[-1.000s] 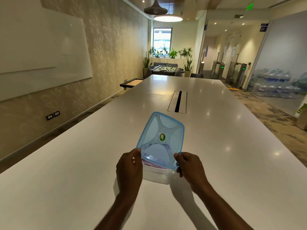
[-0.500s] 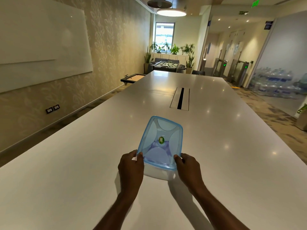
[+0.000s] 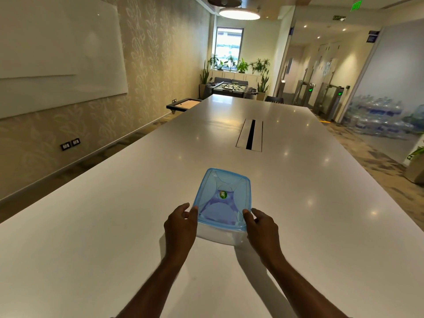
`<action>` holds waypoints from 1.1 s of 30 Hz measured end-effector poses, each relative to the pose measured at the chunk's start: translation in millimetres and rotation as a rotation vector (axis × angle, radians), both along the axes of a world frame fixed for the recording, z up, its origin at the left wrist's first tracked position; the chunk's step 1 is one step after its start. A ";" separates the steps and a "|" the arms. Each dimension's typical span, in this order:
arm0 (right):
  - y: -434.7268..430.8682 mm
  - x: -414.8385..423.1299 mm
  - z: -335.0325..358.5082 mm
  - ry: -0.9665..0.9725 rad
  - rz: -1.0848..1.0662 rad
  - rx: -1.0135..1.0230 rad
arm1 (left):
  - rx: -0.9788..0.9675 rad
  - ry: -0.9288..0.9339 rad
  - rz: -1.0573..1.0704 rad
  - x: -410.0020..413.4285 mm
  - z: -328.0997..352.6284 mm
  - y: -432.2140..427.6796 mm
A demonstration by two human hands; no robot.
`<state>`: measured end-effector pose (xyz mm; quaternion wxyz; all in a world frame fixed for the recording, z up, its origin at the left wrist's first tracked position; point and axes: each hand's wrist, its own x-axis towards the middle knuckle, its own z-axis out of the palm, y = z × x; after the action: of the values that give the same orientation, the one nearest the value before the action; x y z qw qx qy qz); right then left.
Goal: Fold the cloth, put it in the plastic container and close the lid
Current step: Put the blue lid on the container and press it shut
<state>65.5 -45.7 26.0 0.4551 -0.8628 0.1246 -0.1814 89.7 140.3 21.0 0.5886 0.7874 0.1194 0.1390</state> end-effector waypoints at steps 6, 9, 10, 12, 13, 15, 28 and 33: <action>2.5 1.4 -3.1 0.083 0.004 0.314 | -0.040 0.089 -0.087 12.6 1.6 1.2; 4.9 0.7 -2.3 0.092 0.024 0.444 | -0.051 0.102 -0.120 16.2 2.3 -1.0; 5.4 0.8 -2.2 0.098 0.030 0.471 | -0.054 0.104 -0.128 17.5 2.8 -1.7; 6.4 1.2 -2.1 0.110 0.043 0.508 | -0.070 0.113 -0.139 20.5 4.0 -2.4; 6.5 2.0 -2.4 0.115 0.051 0.527 | -0.081 0.118 -0.145 22.1 4.6 -3.0; 6.3 3.9 -2.9 0.122 0.067 0.564 | -0.126 0.126 -0.160 25.3 5.2 -3.2; 8.4 6.6 -6.1 0.056 0.054 0.682 | 0.386 0.263 -0.251 63.9 20.8 13.2; 8.8 7.2 -8.0 0.046 0.039 0.677 | 0.403 0.200 -0.304 113.4 43.0 -5.3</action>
<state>72.7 -36.9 18.0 0.7161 -0.6690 0.1715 -0.1014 203.1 135.0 64.0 0.4193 0.9074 0.0271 -0.0087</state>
